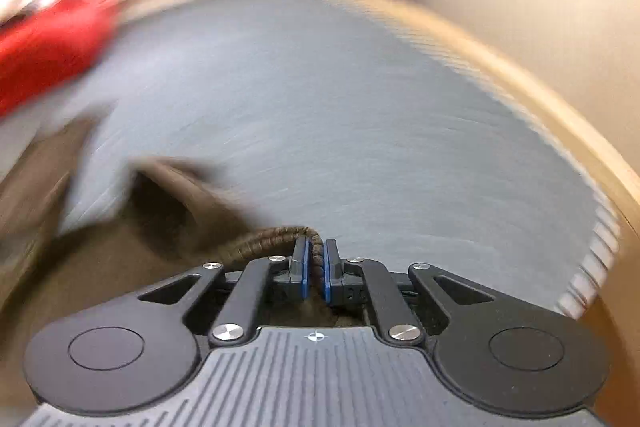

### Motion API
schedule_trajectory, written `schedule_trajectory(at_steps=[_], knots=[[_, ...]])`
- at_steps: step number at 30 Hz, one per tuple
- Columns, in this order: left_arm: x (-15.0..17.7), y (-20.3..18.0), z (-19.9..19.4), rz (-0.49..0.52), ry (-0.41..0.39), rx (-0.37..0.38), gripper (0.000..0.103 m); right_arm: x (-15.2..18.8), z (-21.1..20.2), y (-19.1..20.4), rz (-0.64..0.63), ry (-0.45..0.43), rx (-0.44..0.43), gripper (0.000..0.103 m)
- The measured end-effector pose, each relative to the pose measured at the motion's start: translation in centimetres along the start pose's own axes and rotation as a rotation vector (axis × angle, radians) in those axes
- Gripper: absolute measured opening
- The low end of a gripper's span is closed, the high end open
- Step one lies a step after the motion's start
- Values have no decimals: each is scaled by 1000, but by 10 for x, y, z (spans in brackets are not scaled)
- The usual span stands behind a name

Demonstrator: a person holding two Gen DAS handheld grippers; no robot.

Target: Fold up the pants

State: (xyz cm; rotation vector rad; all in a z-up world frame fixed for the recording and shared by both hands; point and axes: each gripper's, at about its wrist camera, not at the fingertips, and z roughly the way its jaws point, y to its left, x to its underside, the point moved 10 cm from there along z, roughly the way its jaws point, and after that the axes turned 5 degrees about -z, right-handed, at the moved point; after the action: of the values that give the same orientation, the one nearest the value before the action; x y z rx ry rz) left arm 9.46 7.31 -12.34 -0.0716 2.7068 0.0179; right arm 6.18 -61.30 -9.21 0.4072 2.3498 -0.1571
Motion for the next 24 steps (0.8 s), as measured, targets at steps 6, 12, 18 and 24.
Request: schedule_trajectory(at_steps=[6,12,18,24], knots=[[11,-14,3,46,35,51,86,45,35,-82,471,168,67,34],[35,-62,-2,183,57,243,65,58,61,-72,510,247,24,48],[80,-106,12,376,136,312,61,51,82,-61,548,240,-23,48],[123,-120,41,559,201,226,75,51,92,-60,515,244,37,22]])
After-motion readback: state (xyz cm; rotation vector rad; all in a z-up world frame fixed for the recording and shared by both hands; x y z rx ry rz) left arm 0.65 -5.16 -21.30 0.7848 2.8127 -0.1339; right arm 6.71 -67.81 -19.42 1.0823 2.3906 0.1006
